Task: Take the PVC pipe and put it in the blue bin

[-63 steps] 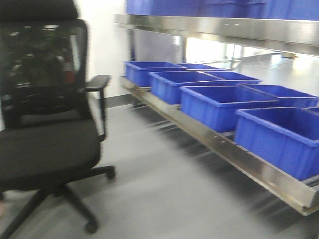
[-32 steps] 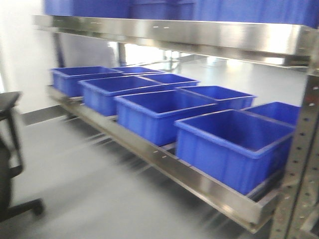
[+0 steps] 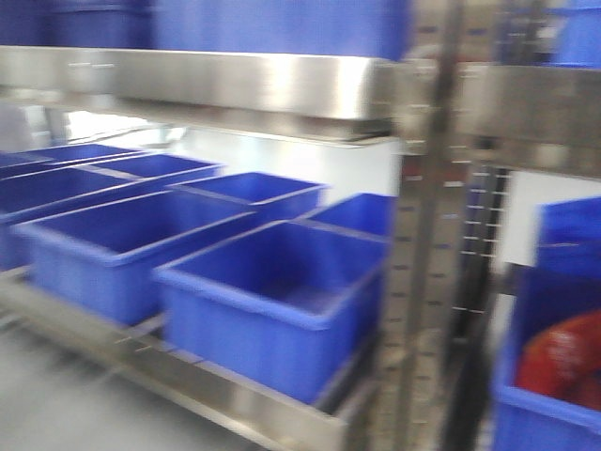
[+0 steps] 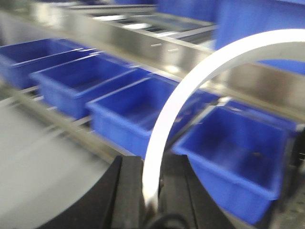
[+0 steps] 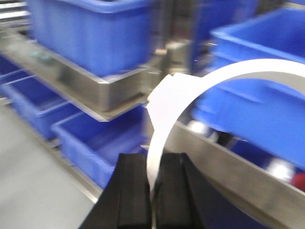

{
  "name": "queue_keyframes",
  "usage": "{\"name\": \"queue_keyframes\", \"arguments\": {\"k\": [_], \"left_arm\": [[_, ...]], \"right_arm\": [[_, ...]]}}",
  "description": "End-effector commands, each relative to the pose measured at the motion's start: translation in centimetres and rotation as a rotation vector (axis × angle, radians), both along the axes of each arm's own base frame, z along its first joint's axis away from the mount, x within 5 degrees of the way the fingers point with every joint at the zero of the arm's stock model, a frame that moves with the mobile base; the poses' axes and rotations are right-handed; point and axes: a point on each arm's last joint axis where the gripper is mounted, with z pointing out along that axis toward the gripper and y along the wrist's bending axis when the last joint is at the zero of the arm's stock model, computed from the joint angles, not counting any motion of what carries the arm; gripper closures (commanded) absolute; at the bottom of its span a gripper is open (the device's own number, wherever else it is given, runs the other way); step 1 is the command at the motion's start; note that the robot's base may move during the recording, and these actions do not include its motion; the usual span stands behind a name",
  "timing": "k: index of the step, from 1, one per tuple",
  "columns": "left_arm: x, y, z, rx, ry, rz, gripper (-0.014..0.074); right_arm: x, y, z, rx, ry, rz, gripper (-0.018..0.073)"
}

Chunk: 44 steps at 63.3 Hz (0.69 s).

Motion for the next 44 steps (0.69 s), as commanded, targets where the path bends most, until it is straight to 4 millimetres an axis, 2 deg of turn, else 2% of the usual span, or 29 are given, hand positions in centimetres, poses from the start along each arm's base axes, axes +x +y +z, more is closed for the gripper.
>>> {"name": "queue_keyframes", "arguments": {"k": [1, 44], "left_arm": [[-0.05, -0.08, 0.33, -0.002, -0.035, -0.006, 0.0707], [-0.05, -0.08, 0.33, -0.002, -0.035, -0.006, 0.0707]], "right_arm": [[-0.10, -0.07, 0.14, -0.016, -0.022, -0.005, 0.0728], [-0.10, -0.07, 0.14, -0.016, -0.022, -0.005, 0.0728]]}}
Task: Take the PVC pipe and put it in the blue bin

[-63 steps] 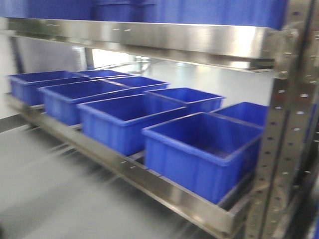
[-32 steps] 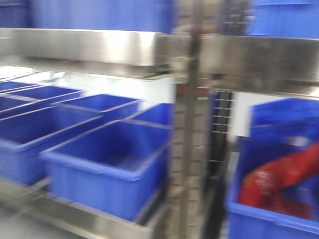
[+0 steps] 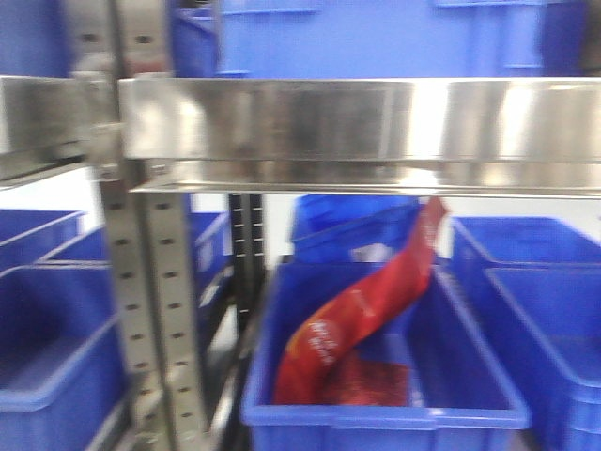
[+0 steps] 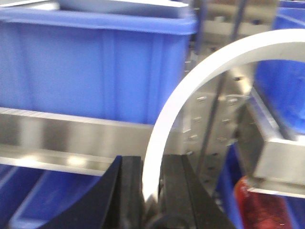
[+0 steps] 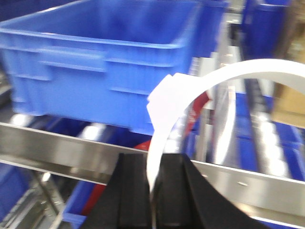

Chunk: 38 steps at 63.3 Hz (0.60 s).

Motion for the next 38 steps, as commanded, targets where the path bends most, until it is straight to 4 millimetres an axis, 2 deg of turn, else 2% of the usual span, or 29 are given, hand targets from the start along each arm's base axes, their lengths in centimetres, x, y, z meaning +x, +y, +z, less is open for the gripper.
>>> {"name": "queue_keyframes", "arguments": {"k": [1, 38], "left_arm": [[-0.05, -0.08, 0.33, -0.002, -0.035, -0.006, 0.0707], [-0.05, -0.08, 0.33, -0.002, -0.035, -0.006, 0.0707]], "right_arm": [[-0.10, -0.07, 0.14, -0.016, -0.022, -0.005, 0.0728], [-0.10, -0.07, 0.14, -0.016, -0.022, -0.005, 0.0728]]}}
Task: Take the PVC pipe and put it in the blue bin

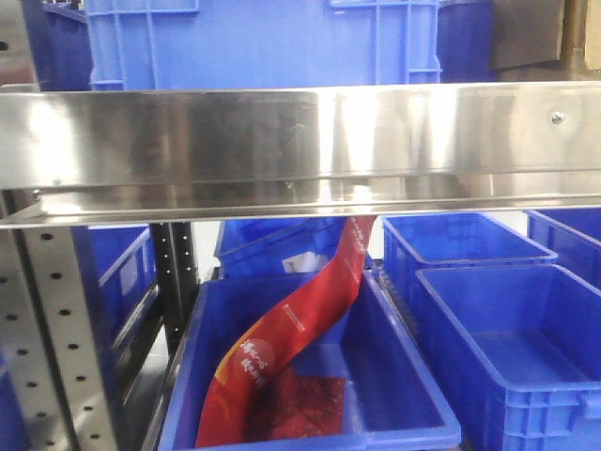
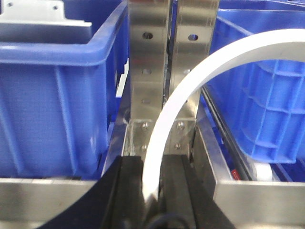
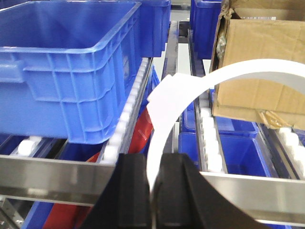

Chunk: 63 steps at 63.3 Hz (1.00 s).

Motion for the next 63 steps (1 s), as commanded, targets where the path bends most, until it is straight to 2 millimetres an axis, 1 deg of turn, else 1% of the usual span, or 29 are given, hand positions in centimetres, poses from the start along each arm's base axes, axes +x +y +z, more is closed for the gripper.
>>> {"name": "queue_keyframes", "arguments": {"k": [1, 63], "left_arm": [[-0.05, -0.08, 0.33, -0.002, -0.035, -0.006, 0.0707], [-0.05, -0.08, 0.33, -0.002, -0.035, -0.006, 0.0707]], "right_arm": [[-0.10, -0.07, 0.14, -0.016, -0.022, -0.005, 0.0728], [-0.10, -0.07, 0.14, -0.016, -0.022, -0.005, 0.0728]]}}
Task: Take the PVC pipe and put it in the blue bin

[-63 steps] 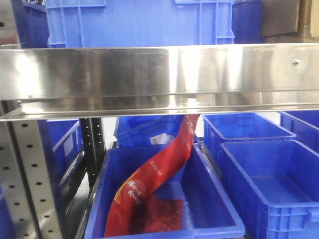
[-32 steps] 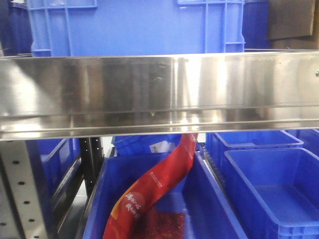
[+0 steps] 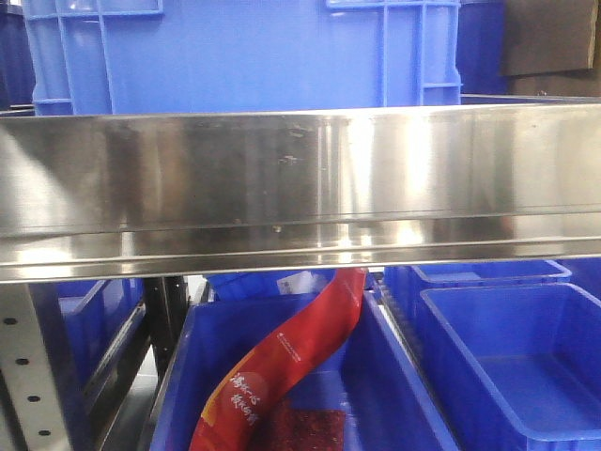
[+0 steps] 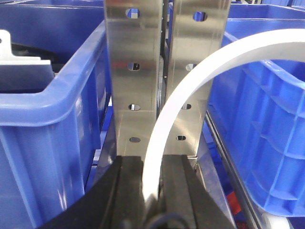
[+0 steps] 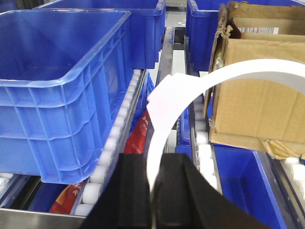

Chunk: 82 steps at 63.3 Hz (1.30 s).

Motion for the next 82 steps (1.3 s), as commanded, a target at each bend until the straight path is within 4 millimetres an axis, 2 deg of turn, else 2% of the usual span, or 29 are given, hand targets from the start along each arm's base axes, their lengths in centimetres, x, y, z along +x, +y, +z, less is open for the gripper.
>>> {"name": "queue_keyframes", "arguments": {"k": [1, 82], "left_arm": [[-0.05, -0.08, 0.33, -0.002, -0.035, -0.006, 0.0707], [-0.04, -0.08, 0.38, -0.002, -0.041, -0.006, 0.0707]], "right_arm": [[-0.10, -0.07, 0.14, -0.016, -0.022, -0.005, 0.0728], [-0.10, -0.07, 0.17, -0.016, -0.024, -0.005, 0.0728]]}}
